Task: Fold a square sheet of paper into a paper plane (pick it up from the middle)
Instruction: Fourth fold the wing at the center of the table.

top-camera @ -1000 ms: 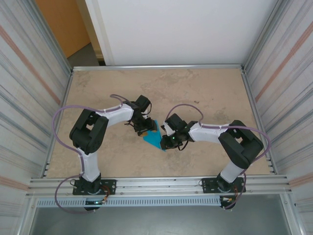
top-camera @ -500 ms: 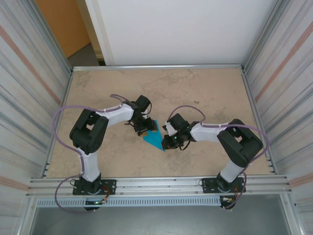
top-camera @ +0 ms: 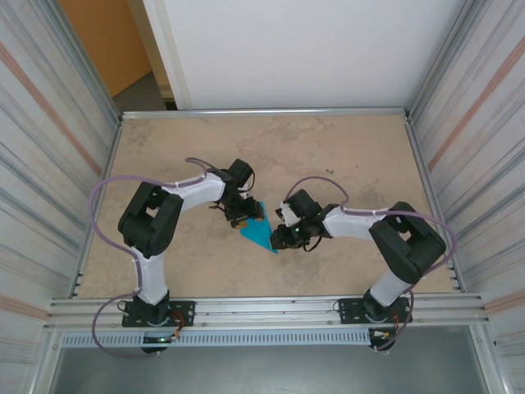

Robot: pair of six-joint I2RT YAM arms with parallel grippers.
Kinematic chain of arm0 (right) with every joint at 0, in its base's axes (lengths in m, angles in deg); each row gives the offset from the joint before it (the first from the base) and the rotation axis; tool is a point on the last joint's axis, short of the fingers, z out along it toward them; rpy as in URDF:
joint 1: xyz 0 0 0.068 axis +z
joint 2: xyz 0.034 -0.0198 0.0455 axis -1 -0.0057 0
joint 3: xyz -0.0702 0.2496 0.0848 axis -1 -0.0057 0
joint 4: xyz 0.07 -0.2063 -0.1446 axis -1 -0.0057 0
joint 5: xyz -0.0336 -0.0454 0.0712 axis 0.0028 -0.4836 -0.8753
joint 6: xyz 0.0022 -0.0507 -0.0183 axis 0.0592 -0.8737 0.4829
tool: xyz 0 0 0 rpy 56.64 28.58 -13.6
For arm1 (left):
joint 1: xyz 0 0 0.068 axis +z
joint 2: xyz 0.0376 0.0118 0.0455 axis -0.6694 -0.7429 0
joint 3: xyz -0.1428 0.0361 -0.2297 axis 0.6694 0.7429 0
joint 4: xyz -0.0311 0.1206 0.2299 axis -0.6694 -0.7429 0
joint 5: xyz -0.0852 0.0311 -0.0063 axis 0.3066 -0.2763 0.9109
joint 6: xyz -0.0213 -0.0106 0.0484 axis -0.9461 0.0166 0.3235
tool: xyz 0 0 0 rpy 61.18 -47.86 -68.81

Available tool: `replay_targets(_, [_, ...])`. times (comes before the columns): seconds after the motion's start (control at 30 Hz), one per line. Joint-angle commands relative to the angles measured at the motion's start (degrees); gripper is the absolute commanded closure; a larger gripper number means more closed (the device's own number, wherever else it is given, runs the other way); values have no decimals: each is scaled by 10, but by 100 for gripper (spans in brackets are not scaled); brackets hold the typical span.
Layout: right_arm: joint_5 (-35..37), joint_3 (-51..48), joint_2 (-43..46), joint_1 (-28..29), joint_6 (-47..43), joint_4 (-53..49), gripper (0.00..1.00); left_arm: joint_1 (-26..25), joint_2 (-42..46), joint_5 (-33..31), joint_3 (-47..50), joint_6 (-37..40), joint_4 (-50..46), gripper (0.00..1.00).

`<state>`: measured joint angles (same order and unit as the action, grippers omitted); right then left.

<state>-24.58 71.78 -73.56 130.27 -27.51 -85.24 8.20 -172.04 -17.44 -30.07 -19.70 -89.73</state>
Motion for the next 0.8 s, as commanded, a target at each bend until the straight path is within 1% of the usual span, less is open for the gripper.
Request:
replay_targets(0.0, [42,-15,51,-14,21,-8,70,-2,-80,-83,46,4,-70,46])
replay_targets(0.07, [53,-26,67,-21,34,8,71,-2,-81,-87,45,6,-70,45])
replay_targets(0.13, [46,-32,72,-21,44,28,74,-3,-81,-91,47,4,-71,45])
replay_targets(0.17, [39,-29,71,-19,46,35,75,-3,-96,-93,47,3,-71,45])
replay_targets(0.3, [4,-3,47,2,45,64,80,-3,-107,-101,50,-1,-70,46])
replay_targets(0.43, [-13,28,4,22,42,74,84,-3,-115,-107,54,-7,-70,48])
replay_targets(0.57, [-20,41,-28,25,42,80,85,-3,-119,-112,59,-10,-68,49])
replay_targets(0.77, [-7,43,-42,17,38,69,85,-3,-125,-109,58,-7,-68,49])
